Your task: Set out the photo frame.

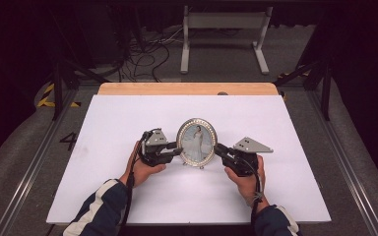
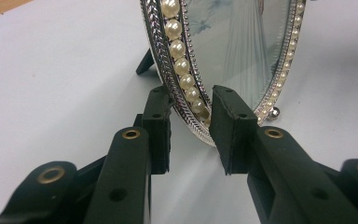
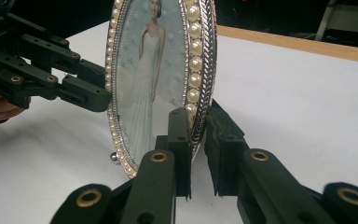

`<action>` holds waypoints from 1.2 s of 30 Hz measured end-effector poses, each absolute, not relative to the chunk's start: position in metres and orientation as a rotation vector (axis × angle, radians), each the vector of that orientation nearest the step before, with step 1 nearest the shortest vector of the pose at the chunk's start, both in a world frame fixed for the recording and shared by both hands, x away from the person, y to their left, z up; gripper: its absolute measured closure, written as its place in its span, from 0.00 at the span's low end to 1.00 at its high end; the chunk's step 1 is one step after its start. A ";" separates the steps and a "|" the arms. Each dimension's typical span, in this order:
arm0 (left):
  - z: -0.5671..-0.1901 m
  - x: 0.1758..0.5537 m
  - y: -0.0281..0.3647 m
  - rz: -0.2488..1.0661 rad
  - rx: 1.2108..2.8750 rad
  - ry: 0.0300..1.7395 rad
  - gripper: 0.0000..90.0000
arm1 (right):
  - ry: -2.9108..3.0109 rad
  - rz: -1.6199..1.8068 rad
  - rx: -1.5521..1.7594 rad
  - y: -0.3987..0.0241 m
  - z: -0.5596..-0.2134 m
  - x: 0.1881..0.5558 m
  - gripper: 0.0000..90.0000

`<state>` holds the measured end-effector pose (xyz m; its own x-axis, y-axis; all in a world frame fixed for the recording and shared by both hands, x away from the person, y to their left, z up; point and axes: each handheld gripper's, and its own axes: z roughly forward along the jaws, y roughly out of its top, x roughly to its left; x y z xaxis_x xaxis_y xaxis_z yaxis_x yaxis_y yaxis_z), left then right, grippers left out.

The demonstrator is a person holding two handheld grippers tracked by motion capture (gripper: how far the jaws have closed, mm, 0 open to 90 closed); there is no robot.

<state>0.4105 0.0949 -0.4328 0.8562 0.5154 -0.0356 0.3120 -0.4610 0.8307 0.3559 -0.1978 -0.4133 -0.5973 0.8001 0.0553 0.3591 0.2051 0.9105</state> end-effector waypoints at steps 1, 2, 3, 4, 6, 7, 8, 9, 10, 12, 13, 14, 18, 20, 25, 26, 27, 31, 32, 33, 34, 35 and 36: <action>-0.433 0.410 0.094 0.266 2.088 0.606 0.76 | 2.053 1.368 1.078 -0.198 -0.413 0.356 0.89; -0.433 0.410 0.094 0.271 2.090 0.608 0.76 | 2.052 1.364 1.080 -0.198 -0.414 0.356 0.89; -0.433 0.409 0.093 0.274 2.094 0.605 0.76 | 2.050 1.364 1.082 -0.198 -0.414 0.357 0.89; -0.433 0.408 0.092 0.274 2.101 0.606 0.76 | 2.050 1.362 1.085 -0.199 -0.414 0.357 0.89; -0.434 0.408 0.092 0.280 2.113 0.601 0.75 | 2.047 1.366 1.089 -0.199 -0.414 0.357 0.89; -0.435 0.408 0.091 0.285 2.118 0.598 0.75 | 2.046 1.365 1.086 -0.199 -0.414 0.357 0.89; -0.436 0.407 0.089 0.306 2.140 0.585 0.75 | 2.046 1.368 1.090 -0.199 -0.414 0.357 0.89; -0.436 0.406 0.088 0.319 2.145 0.583 0.75 | 2.042 1.364 1.087 -0.198 -0.414 0.357 0.89; -0.435 0.406 0.088 0.324 2.147 0.587 0.74 | 2.041 1.361 1.087 -0.197 -0.414 0.356 0.88; -0.435 0.406 0.088 0.320 2.144 0.585 0.74 | 2.041 1.358 1.085 -0.197 -0.414 0.356 0.88; -0.435 0.407 0.089 0.303 2.137 0.584 0.74 | 2.043 1.359 1.087 -0.198 -0.414 0.356 0.88; -0.435 0.407 0.090 0.295 2.128 0.587 0.74 | 2.046 1.357 1.086 -0.198 -0.414 0.357 0.88; -0.431 0.405 0.090 0.312 2.116 0.580 0.67 | 2.035 1.341 1.078 -0.198 -0.416 0.354 0.91; -0.429 0.404 0.091 0.329 2.109 0.581 0.67 | 2.033 1.331 1.078 -0.197 -0.417 0.353 0.92; -0.428 0.405 0.095 0.323 2.091 0.596 0.74 | 2.036 1.337 1.085 -0.198 -0.419 0.353 0.92; -0.428 0.405 0.095 0.323 2.098 0.594 0.76 | 2.036 1.343 1.087 -0.198 -0.419 0.354 0.92; -0.428 0.405 0.095 0.322 2.099 0.595 0.78 | 2.037 1.343 1.086 -0.198 -0.419 0.354 0.92; -0.428 0.405 0.096 0.324 2.111 0.590 0.80 | 2.034 1.359 1.099 -0.199 -0.420 0.355 0.92; -0.428 0.405 0.096 0.323 2.111 0.590 0.80 | 2.032 1.362 1.097 -0.199 -0.420 0.355 0.92; -0.428 0.405 0.096 0.318 2.111 0.591 0.80 | 2.031 1.362 1.097 -0.198 -0.420 0.356 0.92; -0.428 0.405 0.096 0.316 2.114 0.591 0.80 | 2.030 1.364 1.100 -0.198 -0.420 0.356 0.92; -0.428 0.405 0.097 0.308 2.116 0.589 0.80 | 2.030 1.364 1.102 -0.198 -0.420 0.356 0.92; -0.428 0.405 0.097 0.306 2.115 0.588 0.80 | 2.029 1.365 1.103 -0.198 -0.421 0.357 0.92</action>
<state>0.4051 0.0966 -0.4280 0.8570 0.5153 -0.0008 0.2951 -0.4894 0.8206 0.3566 -0.1982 -0.4206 -0.5762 0.8150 0.0622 0.3646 0.1882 0.9119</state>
